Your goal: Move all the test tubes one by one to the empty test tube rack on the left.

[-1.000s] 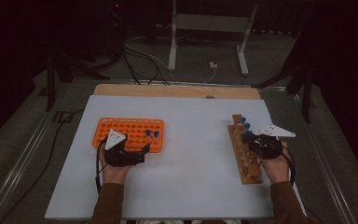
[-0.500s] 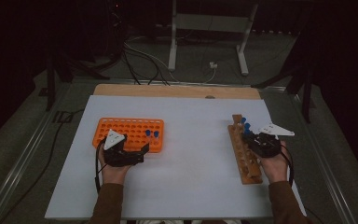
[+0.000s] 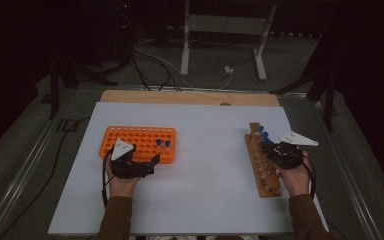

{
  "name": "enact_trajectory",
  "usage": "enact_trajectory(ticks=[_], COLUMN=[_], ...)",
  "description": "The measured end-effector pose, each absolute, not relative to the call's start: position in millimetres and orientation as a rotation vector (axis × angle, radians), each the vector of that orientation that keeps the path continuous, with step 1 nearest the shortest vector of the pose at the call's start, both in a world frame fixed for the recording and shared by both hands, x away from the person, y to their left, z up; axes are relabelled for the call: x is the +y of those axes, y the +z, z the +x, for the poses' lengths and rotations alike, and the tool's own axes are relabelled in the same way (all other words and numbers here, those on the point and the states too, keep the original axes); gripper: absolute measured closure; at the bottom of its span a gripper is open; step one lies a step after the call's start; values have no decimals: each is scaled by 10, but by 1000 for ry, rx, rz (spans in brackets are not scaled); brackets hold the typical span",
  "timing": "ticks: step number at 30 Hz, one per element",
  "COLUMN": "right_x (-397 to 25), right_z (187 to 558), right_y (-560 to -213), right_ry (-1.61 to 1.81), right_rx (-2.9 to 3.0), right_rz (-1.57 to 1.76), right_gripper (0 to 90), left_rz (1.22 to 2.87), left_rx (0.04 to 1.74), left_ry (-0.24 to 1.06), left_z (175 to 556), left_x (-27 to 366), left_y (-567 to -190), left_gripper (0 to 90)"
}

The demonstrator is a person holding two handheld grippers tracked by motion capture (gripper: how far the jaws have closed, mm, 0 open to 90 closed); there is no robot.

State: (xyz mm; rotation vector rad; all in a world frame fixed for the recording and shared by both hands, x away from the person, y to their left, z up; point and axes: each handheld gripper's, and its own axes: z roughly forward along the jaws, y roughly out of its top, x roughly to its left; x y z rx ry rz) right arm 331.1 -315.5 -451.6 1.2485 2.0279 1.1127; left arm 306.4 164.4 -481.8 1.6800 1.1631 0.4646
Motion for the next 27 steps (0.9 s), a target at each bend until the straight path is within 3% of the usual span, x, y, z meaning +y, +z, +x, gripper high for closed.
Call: enact_trajectory(ticks=[27], right_x=[-3182], right_z=[3143], right_y=[-4092], right_ry=[1223], right_rx=[1914], right_rz=[1191], right_gripper=[773], left_rz=[1698], left_rx=[1152], left_ry=[482], left_z=[3053], left_x=[1608], left_y=[-4810], left_gripper=[8])
